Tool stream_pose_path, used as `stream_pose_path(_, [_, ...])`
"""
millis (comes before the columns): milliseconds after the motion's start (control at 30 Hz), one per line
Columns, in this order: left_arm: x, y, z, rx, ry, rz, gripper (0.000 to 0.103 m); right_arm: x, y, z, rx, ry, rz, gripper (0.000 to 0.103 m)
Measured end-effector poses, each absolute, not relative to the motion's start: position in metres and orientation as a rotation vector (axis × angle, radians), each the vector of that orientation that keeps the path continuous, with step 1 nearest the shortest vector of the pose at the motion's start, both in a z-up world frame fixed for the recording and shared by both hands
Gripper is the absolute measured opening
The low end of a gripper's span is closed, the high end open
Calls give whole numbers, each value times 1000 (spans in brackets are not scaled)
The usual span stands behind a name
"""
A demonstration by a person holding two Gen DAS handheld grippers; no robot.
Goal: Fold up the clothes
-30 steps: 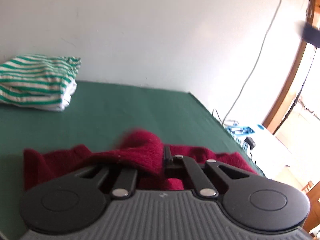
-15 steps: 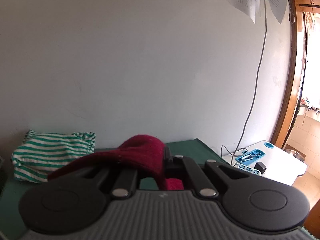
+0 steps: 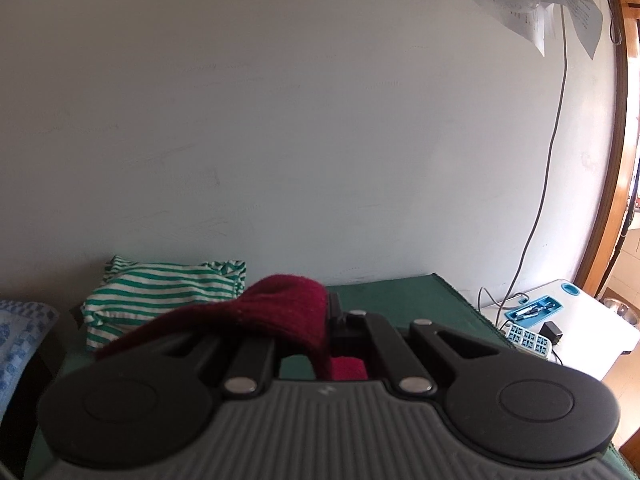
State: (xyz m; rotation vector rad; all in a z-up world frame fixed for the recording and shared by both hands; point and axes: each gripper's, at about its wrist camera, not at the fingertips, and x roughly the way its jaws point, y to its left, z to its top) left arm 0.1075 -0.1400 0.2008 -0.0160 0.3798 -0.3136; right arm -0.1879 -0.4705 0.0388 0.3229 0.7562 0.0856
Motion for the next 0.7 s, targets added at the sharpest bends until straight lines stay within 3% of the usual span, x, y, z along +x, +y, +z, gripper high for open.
stream_pose_path(67, [106,-140,202,-6,377,-320,0,-216,-480,33,308,809,67,46])
stream_pose_path(200, [104,-141,207,9,367,-358,0,-256,-487,12,405,837,44,47])
stream_pose_path(600, [115,-150,219,86,386,-430,0,-257,-468,-38,490,714,76,47])
stream_pose_path(633, [116,-151,219,90,387,-435,0,-258,-470,-40,512,704,82,45])
stream_pose_path(700, [117,-155,219,96,391,-442,0,-260,-473,-42,560,685,100,30])
